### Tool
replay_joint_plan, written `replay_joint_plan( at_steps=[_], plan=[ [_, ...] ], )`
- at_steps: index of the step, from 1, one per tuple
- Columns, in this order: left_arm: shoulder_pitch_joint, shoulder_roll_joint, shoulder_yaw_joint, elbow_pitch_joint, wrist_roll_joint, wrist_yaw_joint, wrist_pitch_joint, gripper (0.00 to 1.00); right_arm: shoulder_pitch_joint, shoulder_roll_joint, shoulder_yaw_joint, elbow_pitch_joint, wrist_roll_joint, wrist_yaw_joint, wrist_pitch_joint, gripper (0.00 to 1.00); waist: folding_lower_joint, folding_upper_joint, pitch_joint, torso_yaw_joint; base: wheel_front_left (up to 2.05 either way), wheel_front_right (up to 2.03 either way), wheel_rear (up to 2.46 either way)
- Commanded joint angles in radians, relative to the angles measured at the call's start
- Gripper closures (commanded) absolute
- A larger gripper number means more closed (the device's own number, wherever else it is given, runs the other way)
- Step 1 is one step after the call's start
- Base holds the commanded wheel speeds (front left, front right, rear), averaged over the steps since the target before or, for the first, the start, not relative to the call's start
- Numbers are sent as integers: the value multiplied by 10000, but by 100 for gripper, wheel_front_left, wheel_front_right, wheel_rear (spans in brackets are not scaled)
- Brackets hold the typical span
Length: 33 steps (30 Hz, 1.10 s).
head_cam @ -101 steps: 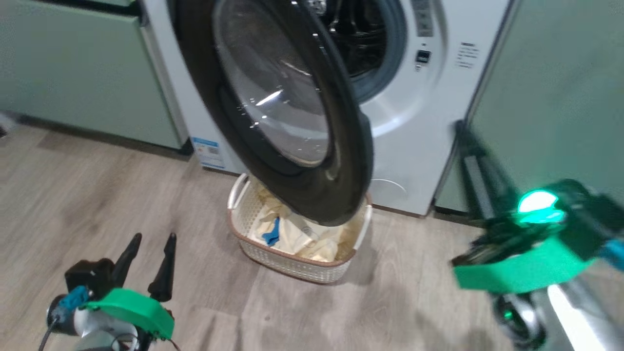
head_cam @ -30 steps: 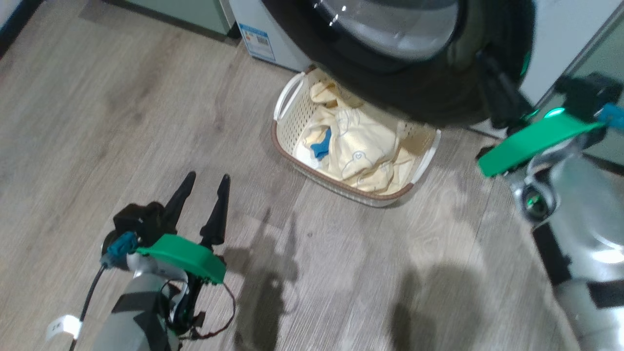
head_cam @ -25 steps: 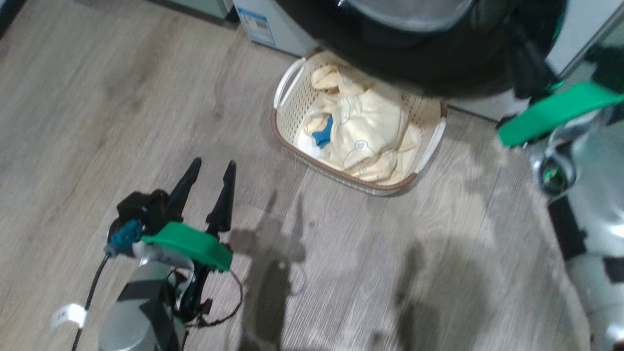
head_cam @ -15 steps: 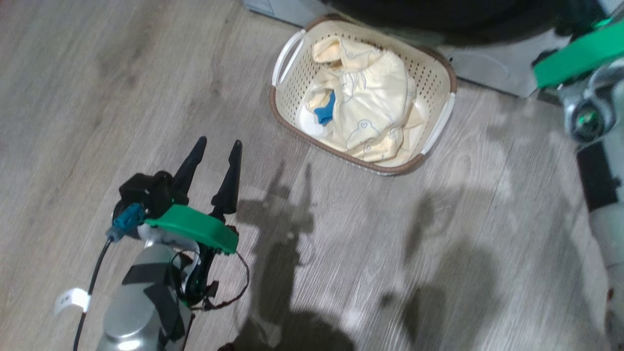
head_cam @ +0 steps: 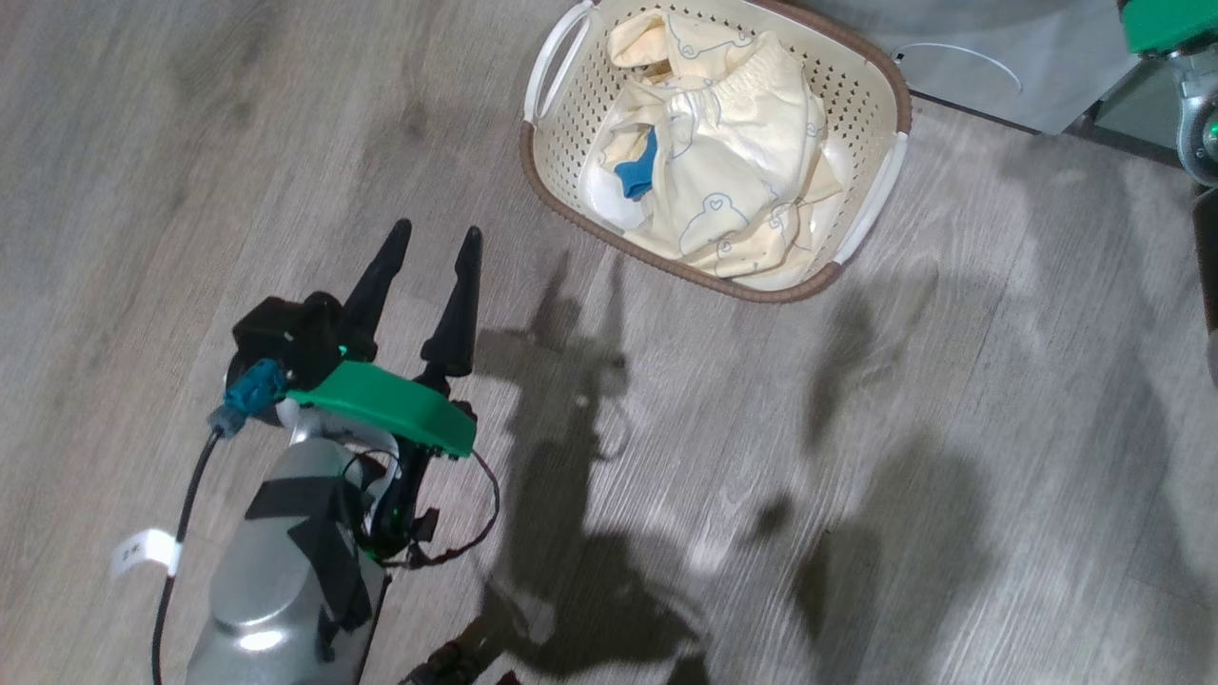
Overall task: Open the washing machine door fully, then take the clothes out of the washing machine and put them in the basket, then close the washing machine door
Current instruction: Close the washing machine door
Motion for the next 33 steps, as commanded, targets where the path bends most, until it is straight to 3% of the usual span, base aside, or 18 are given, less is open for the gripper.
replay_joint_plan(
  at_steps=[1,8,16,17,18,19,20,21,28,33],
  plan=[
    [-154,205,313,-310,7,-8,-63,0,-445,165,13,-348,18,-17,-67,100,-1,0,-20,-5,0,0,0],
    [-83,278,291,-164,5,-8,-63,0,244,252,719,-515,400,-17,-67,100,-1,0,-452,-48,0,0,0],
    [160,667,342,151,-186,-8,-63,0,1977,299,1747,-1083,1137,-17,-67,100,-1,0,-1661,-190,0,0,0],
    [192,748,335,201,-210,-8,-63,0,2197,302,1865,-1163,1220,-17,-67,93,-1,0,-1831,-232,0,0,0],
    [223,834,346,237,-227,-8,-63,0,2423,305,1967,-1248,1294,-17,-67,68,-1,0,-2030,-293,0,0,0],
    [260,916,359,285,-247,-8,-63,0,2641,307,2057,-1328,1366,-17,-67,51,-1,0,-2191,-341,0,0,0],
    [298,1006,394,346,-255,-8,-63,0,2861,309,2178,-1406,1452,-17,-67,6,-1,0,-2376,-408,0,0,0],
    [326,1089,426,406,-249,-8,-63,0,3066,310,2265,-1476,1532,-17,-67,0,-1,0,-2527,-456,0,0,0],
    [503,1567,529,823,-389,-8,-63,0,4295,310,2344,-2087,1381,-17,-67,0,-1,0,-3496,-908,0,0,0],
    [726,1995,484,956,-645,-8,-63,0,5480,302,1771,-2800,739,-17,-67,0,-1,0,-4166,-1347,0,0,0]
  ],
)
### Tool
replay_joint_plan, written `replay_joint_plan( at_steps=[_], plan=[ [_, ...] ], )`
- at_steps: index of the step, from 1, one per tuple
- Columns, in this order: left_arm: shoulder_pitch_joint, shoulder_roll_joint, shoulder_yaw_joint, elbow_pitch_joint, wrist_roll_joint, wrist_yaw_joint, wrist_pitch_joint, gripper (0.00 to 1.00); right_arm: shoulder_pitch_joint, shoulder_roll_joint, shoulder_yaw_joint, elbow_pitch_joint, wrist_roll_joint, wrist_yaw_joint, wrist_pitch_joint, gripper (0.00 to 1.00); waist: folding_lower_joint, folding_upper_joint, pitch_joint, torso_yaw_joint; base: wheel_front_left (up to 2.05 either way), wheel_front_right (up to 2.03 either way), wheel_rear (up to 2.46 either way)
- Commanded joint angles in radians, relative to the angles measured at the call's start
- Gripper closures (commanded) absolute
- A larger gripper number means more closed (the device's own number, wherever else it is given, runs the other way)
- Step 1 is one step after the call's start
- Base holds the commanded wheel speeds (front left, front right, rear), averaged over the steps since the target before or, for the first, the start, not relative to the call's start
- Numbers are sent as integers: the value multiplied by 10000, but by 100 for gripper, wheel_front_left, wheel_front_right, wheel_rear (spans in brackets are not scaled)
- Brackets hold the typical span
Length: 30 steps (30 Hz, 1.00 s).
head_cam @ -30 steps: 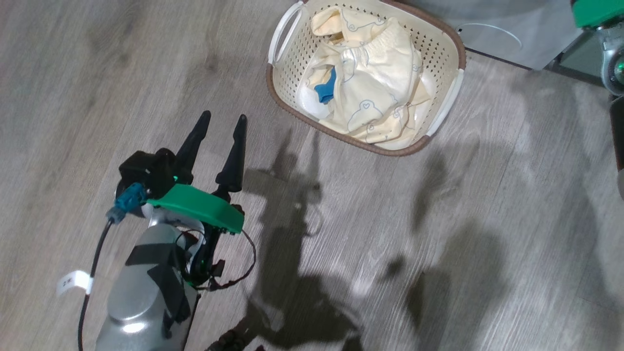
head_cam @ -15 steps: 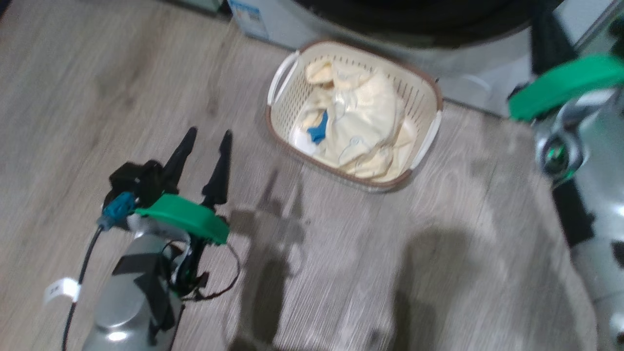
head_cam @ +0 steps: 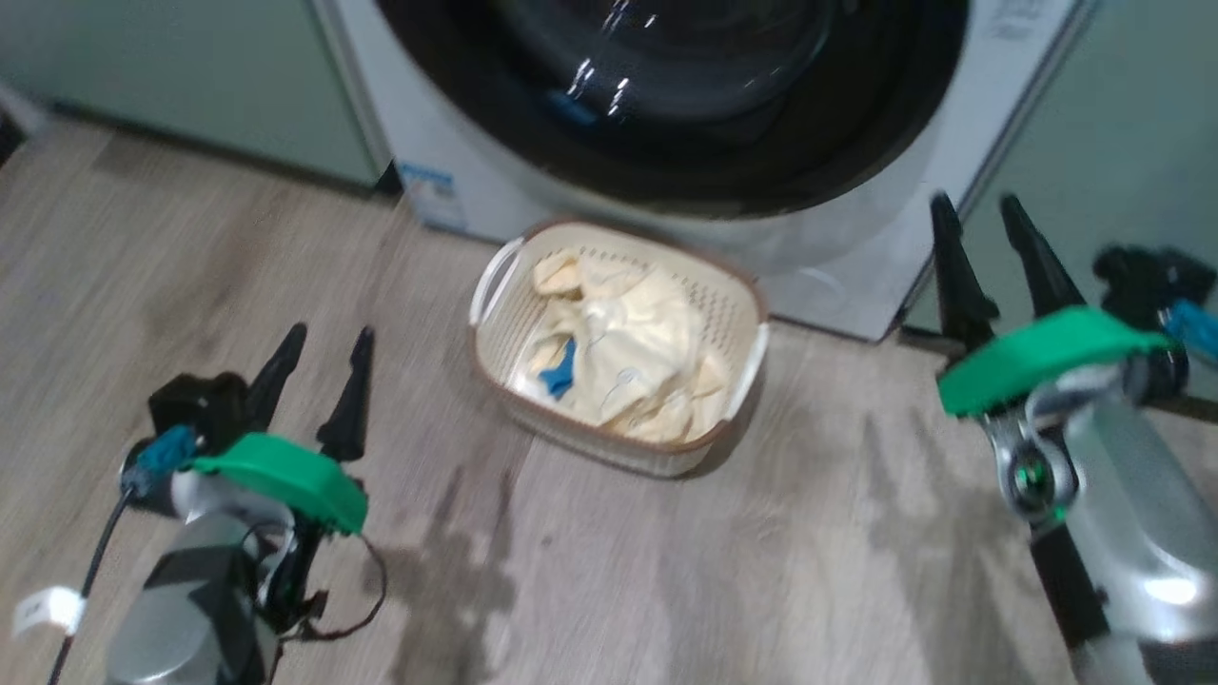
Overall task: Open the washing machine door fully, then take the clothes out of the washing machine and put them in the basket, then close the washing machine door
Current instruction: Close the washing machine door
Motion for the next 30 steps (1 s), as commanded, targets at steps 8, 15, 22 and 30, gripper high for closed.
replay_joint_plan(
  at_steps=[8,15,22,30],
  plan=[
    [510,874,339,-386,-620,-8,-63,0,2220,121,-1010,-1905,-1202,-13,-67,0,2,-1,-1134,-998,0,0,0],
    [1060,863,706,-714,-693,-8,-63,0,3676,125,-1689,-2697,-1600,-13,-67,0,2,-1,-1449,-1480,0,0,0],
    [1371,805,874,-671,-713,-8,-63,0,4697,126,-1963,-3264,-1822,-13,-67,0,2,-1,-1742,-1770,0,0,0],
    [1464,781,928,-651,-755,-8,-63,0,5419,127,-2531,-3592,-1882,-13,-67,0,2,-1,-1927,-1937,0,0,0]
  ],
)
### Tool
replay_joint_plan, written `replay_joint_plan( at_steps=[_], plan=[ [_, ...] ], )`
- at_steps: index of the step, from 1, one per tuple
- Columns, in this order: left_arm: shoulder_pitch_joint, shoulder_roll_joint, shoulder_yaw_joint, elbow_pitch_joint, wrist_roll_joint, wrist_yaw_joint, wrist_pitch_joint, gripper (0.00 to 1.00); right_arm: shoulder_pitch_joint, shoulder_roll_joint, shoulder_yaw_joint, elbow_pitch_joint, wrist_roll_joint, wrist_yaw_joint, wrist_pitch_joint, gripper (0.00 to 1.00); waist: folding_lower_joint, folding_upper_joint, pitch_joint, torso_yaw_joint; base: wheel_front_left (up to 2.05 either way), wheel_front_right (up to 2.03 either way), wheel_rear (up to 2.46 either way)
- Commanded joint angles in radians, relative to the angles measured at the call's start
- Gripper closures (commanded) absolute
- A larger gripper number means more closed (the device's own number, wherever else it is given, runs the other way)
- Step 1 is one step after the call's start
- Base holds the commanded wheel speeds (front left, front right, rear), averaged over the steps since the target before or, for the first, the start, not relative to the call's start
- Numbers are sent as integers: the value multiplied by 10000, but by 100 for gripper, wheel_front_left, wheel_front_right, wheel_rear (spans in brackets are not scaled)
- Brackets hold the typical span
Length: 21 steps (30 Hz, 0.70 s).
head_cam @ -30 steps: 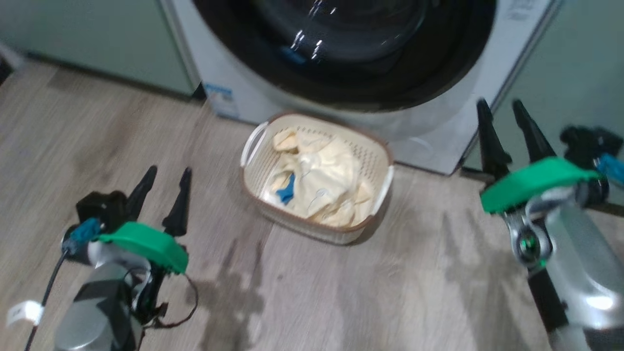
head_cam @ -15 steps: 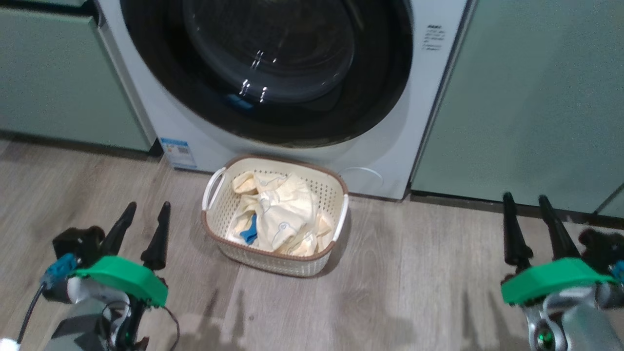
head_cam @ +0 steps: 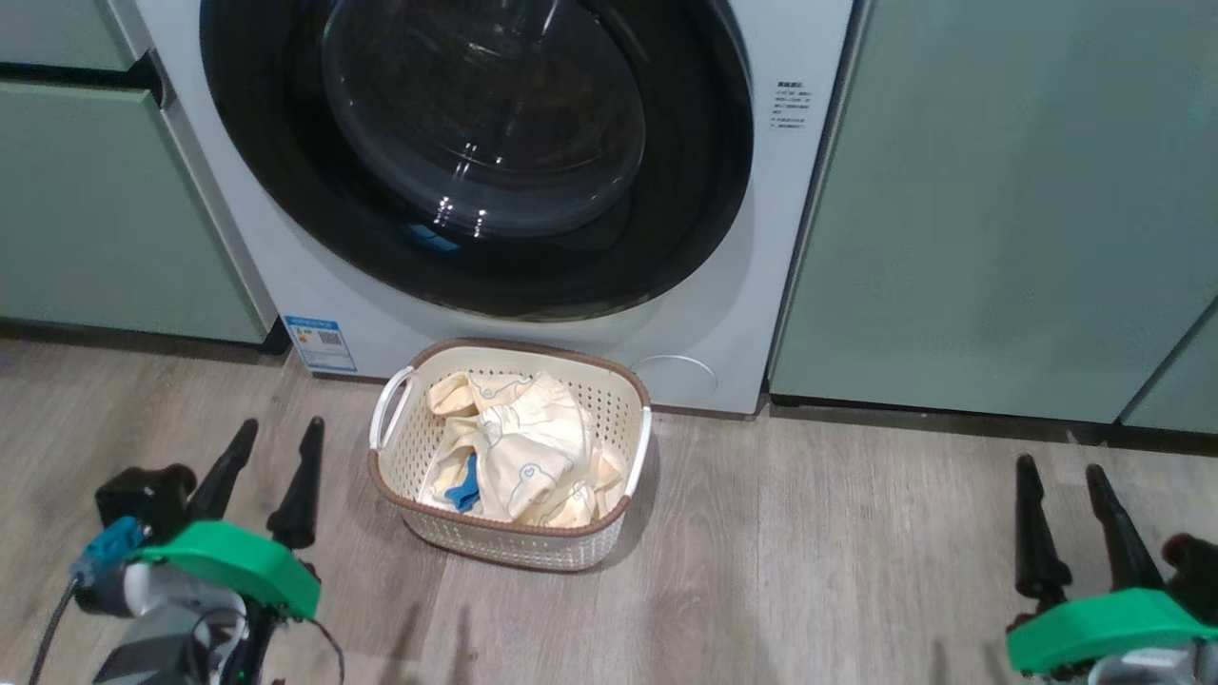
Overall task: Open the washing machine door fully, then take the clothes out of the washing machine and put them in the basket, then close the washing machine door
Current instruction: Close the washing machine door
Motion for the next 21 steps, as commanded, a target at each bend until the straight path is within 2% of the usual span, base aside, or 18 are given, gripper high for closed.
replay_joint_plan(
  at_steps=[1,21],
  plan=[
    [-285,244,554,-262,-43,-8,-63,0,-198,16,41,-422,-142,-13,-67,0,1,-1,-37,-59,0,0,0],
    [-73,111,691,-210,155,-8,-63,0,175,16,-176,-413,-242,-13,-67,0,1,-1,-220,-155,0,0,0]
  ],
)
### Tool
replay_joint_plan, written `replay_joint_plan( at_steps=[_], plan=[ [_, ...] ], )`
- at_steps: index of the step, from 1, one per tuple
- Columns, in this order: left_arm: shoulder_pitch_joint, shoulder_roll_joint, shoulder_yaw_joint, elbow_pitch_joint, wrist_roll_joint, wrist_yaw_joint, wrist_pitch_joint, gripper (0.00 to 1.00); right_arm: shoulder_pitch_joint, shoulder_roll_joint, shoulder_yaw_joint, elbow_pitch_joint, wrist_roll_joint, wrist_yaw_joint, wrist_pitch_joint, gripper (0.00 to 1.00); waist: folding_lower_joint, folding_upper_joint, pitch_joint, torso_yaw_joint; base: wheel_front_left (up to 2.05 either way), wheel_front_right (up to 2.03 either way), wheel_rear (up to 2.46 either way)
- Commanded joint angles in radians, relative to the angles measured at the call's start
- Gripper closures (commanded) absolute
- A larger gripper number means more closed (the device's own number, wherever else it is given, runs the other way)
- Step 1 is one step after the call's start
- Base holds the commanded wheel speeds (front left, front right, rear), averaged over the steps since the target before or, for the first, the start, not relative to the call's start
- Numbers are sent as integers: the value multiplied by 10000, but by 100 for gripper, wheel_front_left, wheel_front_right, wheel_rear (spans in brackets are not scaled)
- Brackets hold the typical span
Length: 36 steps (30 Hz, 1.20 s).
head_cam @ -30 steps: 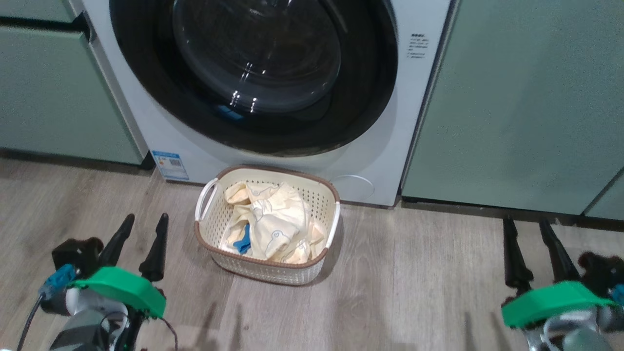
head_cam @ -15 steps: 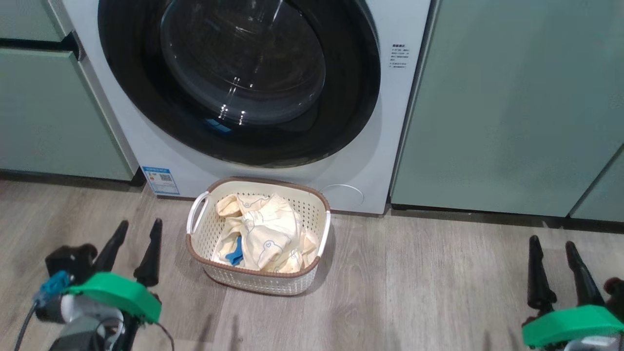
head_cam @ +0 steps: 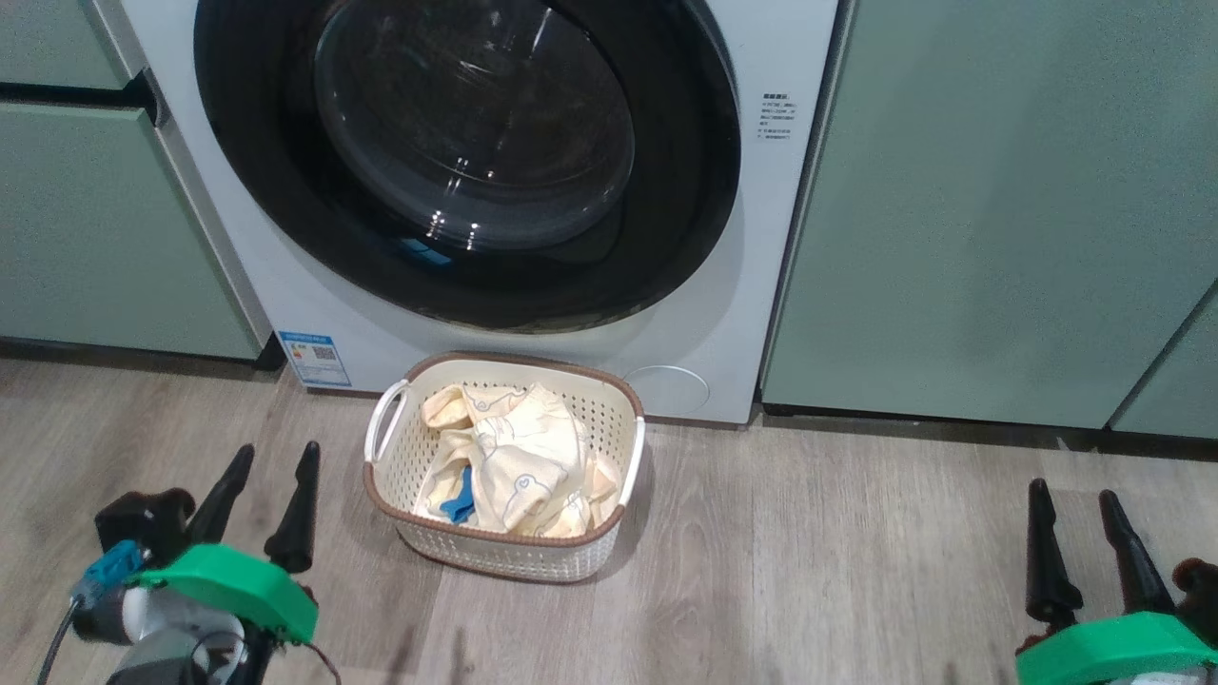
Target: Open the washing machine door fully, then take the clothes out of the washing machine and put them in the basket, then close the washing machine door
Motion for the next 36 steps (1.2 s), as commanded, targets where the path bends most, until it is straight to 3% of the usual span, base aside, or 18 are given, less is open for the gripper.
replay_joint_plan(
  at_steps=[1,32,33,36],
  plan=[
    [-448,198,462,-210,92,-8,-63,0,-322,-32,214,-287,-69,-13,-67,0,0,-1,1,6,0,0,0],
    [-456,148,457,-263,208,-8,-63,0,-314,-32,183,-161,-28,-13,-67,0,0,-1,-2,61,0,0,0],
    [-3,-129,39,73,112,0,3,100,-1,2,20,121,5,0,1,100,1,-1,-1,61,0,0,0],
    [226,-397,-79,522,111,4,4,100,174,27,105,608,0,0,13,100,1,-1,0,63,0,0,0]
  ],
)
